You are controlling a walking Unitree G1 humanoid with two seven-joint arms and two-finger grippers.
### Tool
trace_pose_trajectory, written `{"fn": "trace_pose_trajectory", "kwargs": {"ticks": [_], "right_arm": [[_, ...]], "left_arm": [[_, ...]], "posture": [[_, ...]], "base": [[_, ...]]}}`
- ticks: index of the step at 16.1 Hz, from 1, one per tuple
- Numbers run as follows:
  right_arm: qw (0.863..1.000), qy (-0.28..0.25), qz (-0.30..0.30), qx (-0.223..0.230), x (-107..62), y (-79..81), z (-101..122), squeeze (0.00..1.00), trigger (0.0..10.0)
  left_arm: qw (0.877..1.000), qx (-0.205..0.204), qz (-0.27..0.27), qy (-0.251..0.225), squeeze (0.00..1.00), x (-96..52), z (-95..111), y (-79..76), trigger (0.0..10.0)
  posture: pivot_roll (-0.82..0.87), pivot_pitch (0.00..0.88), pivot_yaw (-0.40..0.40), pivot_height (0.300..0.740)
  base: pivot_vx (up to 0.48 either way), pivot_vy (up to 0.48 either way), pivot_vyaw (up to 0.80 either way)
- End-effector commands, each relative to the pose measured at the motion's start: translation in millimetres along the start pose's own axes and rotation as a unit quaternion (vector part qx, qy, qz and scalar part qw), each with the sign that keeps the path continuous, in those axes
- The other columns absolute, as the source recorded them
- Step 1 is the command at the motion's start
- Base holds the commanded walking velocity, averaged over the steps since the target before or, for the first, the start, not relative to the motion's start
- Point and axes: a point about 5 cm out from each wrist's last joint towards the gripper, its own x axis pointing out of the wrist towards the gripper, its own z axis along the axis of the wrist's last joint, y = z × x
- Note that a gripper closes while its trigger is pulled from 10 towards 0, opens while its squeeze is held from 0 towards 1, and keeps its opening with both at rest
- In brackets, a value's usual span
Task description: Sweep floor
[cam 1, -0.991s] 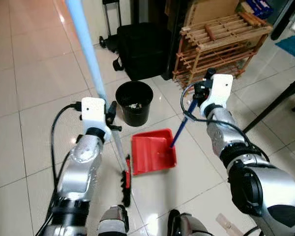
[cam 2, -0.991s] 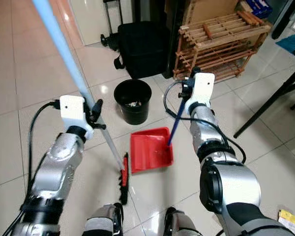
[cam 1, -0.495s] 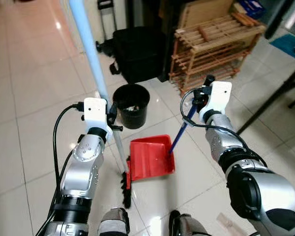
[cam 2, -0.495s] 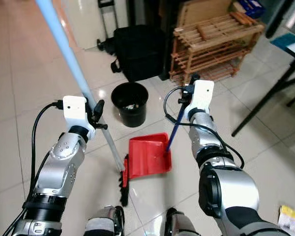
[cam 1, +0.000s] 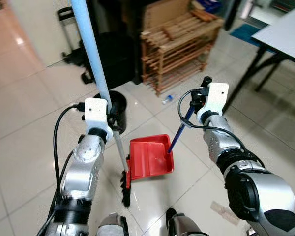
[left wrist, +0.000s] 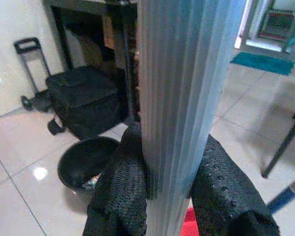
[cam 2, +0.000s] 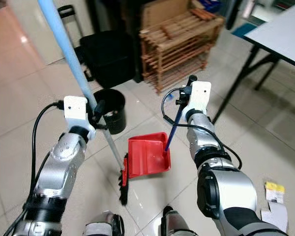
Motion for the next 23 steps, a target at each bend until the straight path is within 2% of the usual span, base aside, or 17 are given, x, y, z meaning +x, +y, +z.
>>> {"fn": "trace_pose_trajectory", "kwargs": {"ticks": [1,5,8,13,15,23], "right_arm": [[1.000,-0.026,0.000,0.009,0.3,1.1,6.2,0.00,10.0],[1.000,-0.021,0.005,0.003,0.1,1.3,4.7,0.00,10.0],[1.000,-0.017,0.011,-0.002,0.2,3.5,3.8,0.00,10.0],[1.000,-0.019,0.015,-0.004,0.6,4.5,5.0,0.00,10.0],[1.000,-0.020,0.014,-0.003,0.7,4.5,5.4,0.00,10.0],[1.000,-0.017,0.015,-0.002,-0.2,5.4,2.9,0.00,10.0]], "left_arm": [[1.000,-0.005,-0.010,-0.004,0.00,-3.4,-3.7,-6.0,10.0],[1.000,-0.015,-0.004,-0.008,0.00,-5.9,-6.2,-10.5,10.0],[1.000,-0.014,0.018,-0.019,0.00,-6.2,-3.8,-2.5,10.0],[0.999,0.009,0.030,-0.019,0.00,-3.5,-2.4,0.9,10.0],[0.999,0.004,0.037,-0.020,0.00,-3.4,-1.9,2.3,10.0],[0.999,-0.003,0.046,-0.029,0.00,-2.4,2.7,5.5,10.0]], "posture": [[0.10,0.076,0.035,0.740],[0.11,0.073,0.016,0.740],[0.10,0.065,0.008,0.740],[0.10,0.077,0.004,0.740],[0.10,0.096,0.007,0.740],[0.10,0.116,0.004,0.740]], "base": [[0.000,0.000,-0.80],[0.000,0.000,-0.80],[0.000,0.000,-0.80],[0.000,-0.096,-0.80],[0.000,-0.480,-0.80],[0.000,0.000,-0.80]]}}
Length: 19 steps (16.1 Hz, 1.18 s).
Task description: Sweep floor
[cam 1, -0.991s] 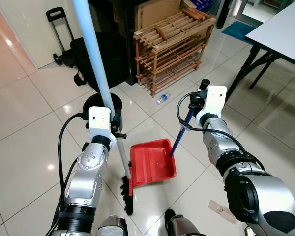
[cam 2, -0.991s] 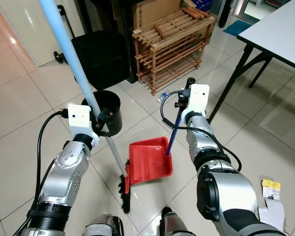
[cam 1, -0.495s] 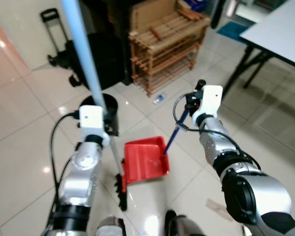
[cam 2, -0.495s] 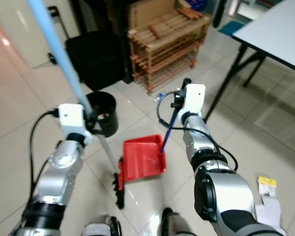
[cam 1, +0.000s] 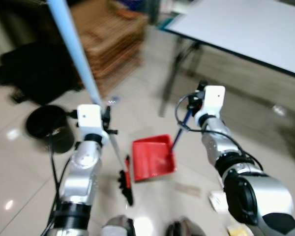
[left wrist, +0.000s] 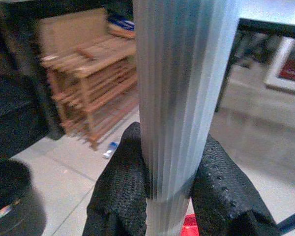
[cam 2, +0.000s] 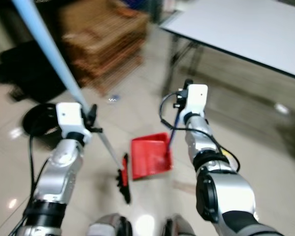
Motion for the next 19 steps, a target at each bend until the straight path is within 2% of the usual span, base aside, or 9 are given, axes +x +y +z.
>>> {"fn": "trace_pose_trajectory", "kwargs": {"ticks": [1,11,19], "right_arm": [[1.000,-0.021,-0.003,0.009,2.1,-2.7,9.4,0.00,10.0],[1.000,-0.020,0.000,0.015,1.5,0.2,7.2,0.00,10.0],[1.000,-0.015,0.007,0.015,0.8,2.7,4.3,0.00,10.0]], "left_arm": [[1.000,0.002,-0.011,-0.020,0.00,1.1,8.6,-7.8,10.0],[1.000,-0.004,-0.016,-0.025,0.00,0.7,11.9,-8.8,10.0],[1.000,-0.005,-0.017,-0.025,0.00,-0.2,11.7,-9.1,10.0]], "posture": [[0.10,0.125,0.002,0.740],[0.09,0.140,0.004,0.740],[0.09,0.142,0.006,0.740]], "base": [[0.000,0.000,-0.80],[0.000,0.000,-0.05],[0.000,0.000,-0.80]]}}
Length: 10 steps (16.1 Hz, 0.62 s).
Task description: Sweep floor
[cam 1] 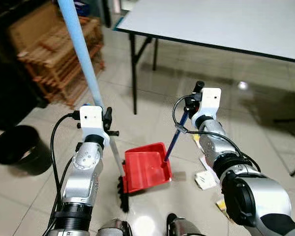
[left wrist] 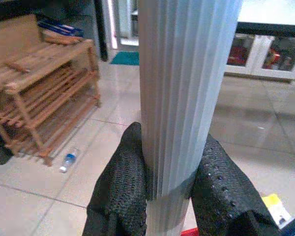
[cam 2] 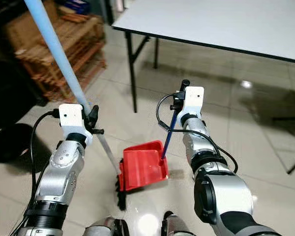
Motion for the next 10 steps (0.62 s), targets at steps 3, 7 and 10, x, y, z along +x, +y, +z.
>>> {"fn": "trace_pose_trajectory", "kwargs": {"ticks": [3,7,10], "right_arm": [[1.000,-0.018,0.006,0.011,1.9,3.8,6.8,0.00,10.0],[1.000,-0.018,0.011,0.008,1.6,5.8,6.1,0.00,10.0],[1.000,-0.017,0.013,0.008,1.5,6.7,5.4,0.00,10.0]], "left_arm": [[0.999,-0.002,-0.009,-0.030,0.00,1.2,14.2,-3.4,10.0],[0.999,-0.002,-0.016,-0.031,0.00,1.8,14.2,-6.9,10.0],[0.999,0.001,-0.016,-0.030,0.00,1.6,14.0,-7.0,10.0]], "posture": [[0.09,0.133,0.007,0.740],[0.09,0.121,0.007,0.740],[0.09,0.116,0.006,0.740]], "base": [[0.000,0.000,-0.80],[0.000,0.000,-0.80],[0.000,0.000,-0.80]]}}
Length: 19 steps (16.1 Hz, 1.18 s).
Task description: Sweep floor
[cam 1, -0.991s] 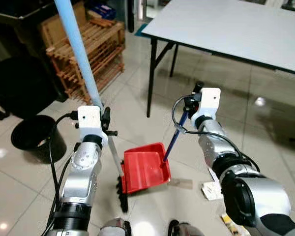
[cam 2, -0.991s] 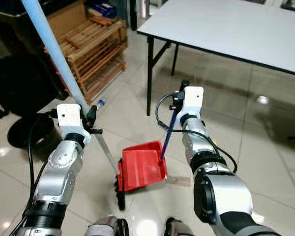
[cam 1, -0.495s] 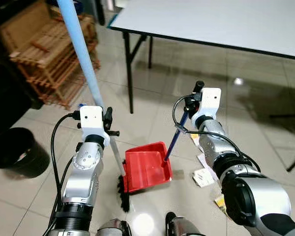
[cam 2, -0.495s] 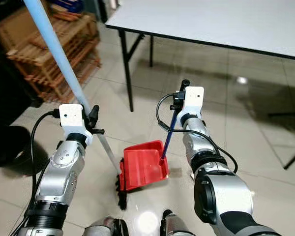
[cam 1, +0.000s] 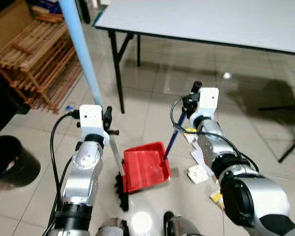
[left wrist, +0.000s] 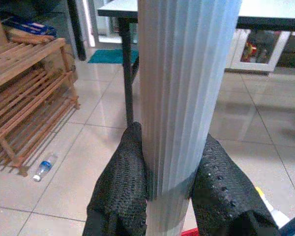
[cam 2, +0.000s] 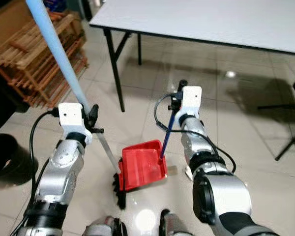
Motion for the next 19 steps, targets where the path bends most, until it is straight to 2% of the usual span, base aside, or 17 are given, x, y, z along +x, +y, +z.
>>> {"fn": "trace_pose_trajectory", "kwargs": {"ticks": [1,3,5,19], "right_arm": [[1.000,-0.017,0.004,0.008,1.2,0.2,6.2,0.00,10.0],[1.000,-0.017,0.005,0.007,1.1,0.9,5.7,0.00,10.0],[1.000,-0.016,0.005,0.006,0.7,0.6,5.1,0.00,10.0],[1.000,-0.013,0.008,0.004,0.7,2.3,4.0,0.00,10.0]], "left_arm": [[1.000,-0.001,-0.013,-0.026,0.00,1.0,11.5,-5.7,10.0],[1.000,0.007,-0.012,-0.024,0.00,0.9,10.8,-5.2,10.0],[0.999,-0.004,-0.012,-0.030,0.00,1.0,11.6,-6.5,10.0],[0.999,-0.008,-0.008,-0.035,0.00,0.1,13.6,-4.8,10.0]], "posture": [[0.09,0.113,0.005,0.740],[0.09,0.110,0.006,0.740],[0.09,0.107,0.005,0.740],[0.09,0.126,-0.001,0.740]], "base": [[0.000,0.000,-0.80],[0.000,-0.186,-0.80],[0.000,0.000,-0.80],[0.000,0.000,-0.79]]}}
